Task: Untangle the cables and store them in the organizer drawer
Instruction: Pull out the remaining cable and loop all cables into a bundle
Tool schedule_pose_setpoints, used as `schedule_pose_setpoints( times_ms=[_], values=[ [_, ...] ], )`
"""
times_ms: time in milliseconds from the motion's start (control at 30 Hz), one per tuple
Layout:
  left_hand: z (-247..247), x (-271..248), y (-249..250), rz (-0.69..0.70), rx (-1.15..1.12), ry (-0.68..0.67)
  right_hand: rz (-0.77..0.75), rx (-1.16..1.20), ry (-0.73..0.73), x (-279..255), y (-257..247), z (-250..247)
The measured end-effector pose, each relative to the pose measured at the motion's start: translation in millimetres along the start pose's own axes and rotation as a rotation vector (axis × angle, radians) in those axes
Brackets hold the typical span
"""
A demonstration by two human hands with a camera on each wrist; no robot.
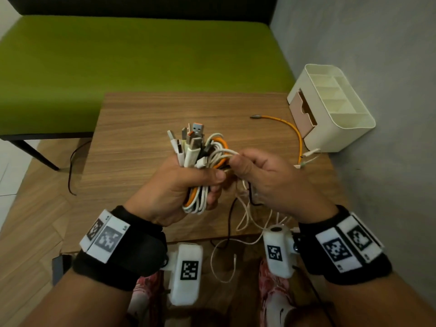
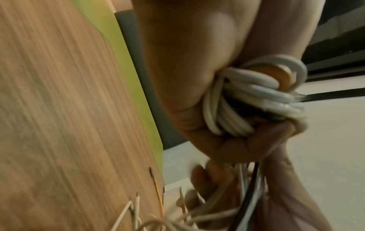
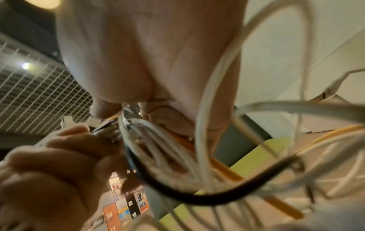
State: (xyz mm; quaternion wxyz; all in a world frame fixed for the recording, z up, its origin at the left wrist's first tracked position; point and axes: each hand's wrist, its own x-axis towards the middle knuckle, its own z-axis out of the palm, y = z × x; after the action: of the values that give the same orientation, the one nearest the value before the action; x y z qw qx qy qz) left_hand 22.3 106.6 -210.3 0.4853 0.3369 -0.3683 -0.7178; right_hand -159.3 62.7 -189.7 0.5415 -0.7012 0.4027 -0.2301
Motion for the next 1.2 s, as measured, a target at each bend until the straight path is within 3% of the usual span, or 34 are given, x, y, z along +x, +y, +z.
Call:
schedule_pose_setpoints(
  times_ms=[167,300,433,600,900,1200],
  values=[
    [-0.7,1.9,0.0,0.111,-0.068,0.064,-0.011,0.153,0.021,8.6,8.5,1.9],
    [3.0,7.1,2.0,0.178,-0.16,0.11,-0.105,0.026,0.095,10.5,11.2,5.1],
    [1.3,7.8,3.4,0.213,-0.205,0.125,-0.058,-0.082,0.113,8.4,12.5,3.2],
    [-3.2,6.2,3.3,0.204,-0.236,0.16,0.021,-0.003,0.218,9.0,12.6,5.4],
    [17.3,11.4,-18.3,0.141,-0.077,0.296,-0.033,0.059,0.47,5.0,11.8,18.4],
    [24.4,15.5,-25.2,0.16,-0.051,0.392,0.002,-0.025,0.433,6.6,11.2,27.1]
  ],
)
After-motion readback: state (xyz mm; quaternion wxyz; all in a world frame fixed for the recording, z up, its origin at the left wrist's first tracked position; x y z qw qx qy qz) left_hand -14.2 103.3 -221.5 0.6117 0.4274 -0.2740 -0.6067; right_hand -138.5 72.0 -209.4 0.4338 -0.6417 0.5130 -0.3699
